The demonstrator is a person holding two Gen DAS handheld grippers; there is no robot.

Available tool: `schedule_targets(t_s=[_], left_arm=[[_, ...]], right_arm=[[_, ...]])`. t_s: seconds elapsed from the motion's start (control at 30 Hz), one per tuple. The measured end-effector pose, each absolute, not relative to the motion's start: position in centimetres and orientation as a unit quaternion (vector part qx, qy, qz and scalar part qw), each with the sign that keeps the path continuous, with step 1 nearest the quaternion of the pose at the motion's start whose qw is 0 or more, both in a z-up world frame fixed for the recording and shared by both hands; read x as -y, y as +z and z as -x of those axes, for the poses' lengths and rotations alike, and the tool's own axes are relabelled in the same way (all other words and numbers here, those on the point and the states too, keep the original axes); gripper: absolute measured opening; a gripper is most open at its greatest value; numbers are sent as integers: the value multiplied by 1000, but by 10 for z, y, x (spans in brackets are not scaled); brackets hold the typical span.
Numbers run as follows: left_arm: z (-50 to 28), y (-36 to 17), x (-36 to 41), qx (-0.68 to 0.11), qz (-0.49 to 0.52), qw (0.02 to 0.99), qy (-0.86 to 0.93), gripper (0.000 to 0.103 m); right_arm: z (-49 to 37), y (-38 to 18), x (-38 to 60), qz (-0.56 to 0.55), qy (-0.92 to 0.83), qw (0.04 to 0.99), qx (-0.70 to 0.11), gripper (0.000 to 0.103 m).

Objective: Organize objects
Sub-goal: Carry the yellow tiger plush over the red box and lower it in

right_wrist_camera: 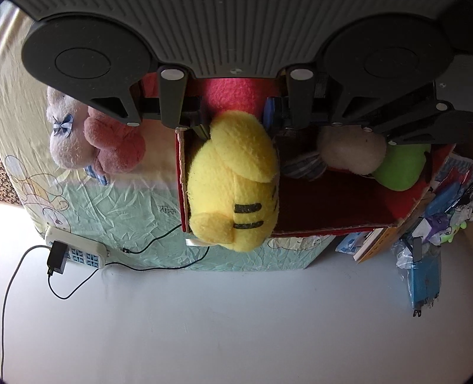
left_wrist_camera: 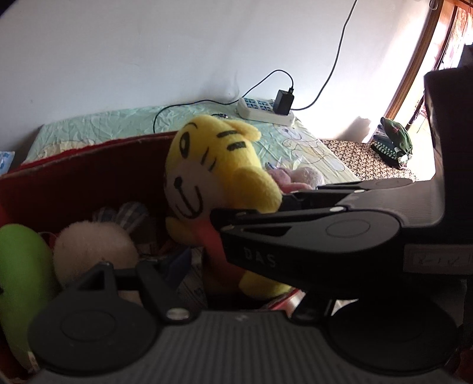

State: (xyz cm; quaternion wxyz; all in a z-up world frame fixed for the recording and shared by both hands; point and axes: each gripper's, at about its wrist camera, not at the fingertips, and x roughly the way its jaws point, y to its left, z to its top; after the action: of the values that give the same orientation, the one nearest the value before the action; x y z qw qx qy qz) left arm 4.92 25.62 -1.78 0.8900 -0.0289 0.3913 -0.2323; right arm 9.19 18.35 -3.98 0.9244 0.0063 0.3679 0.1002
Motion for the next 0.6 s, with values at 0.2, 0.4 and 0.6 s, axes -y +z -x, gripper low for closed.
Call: schedule_targets(t_s=[0.2,0.4,0.6], left_arm=[[-46,-15,-258,-387,19,893,-229,81],[-46,-15,-257,-399,21,890,-221,88],[-43,-10,-249,-401,-2,895,-196,90]], right_arm=[[-78,-34,-182,-19,88,938,-335,53],[-58,-25,-168,-43,78,953,-289,56],[-51,-30,-150,-109,83,949,-285,43]])
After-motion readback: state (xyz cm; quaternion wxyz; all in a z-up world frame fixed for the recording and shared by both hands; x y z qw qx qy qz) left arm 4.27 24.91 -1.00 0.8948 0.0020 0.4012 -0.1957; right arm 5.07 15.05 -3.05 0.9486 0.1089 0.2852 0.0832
